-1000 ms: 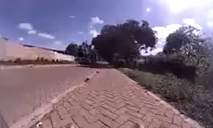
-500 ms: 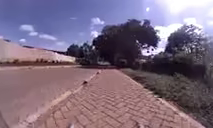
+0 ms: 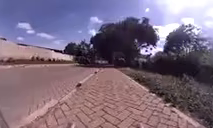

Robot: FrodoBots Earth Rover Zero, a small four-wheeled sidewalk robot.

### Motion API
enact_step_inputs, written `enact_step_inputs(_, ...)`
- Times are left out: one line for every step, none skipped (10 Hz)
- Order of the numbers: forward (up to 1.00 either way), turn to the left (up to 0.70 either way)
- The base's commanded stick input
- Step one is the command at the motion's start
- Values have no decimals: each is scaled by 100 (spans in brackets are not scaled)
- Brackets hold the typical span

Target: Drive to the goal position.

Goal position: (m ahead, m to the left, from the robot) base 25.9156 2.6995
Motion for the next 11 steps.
enact_step_inputs(100,0)
enact_step_inputs(100,0)
enact_step_inputs(100,0)
enact_step_inputs(100,0)
enact_step_inputs(100,0)
enact_step_inputs(100,0)
enact_step_inputs(100,0)
enact_step_inputs(100,-8)
enact_step_inputs(100,-30)
enact_step_inputs(100,-25)
enact_step_inputs(100,-8)
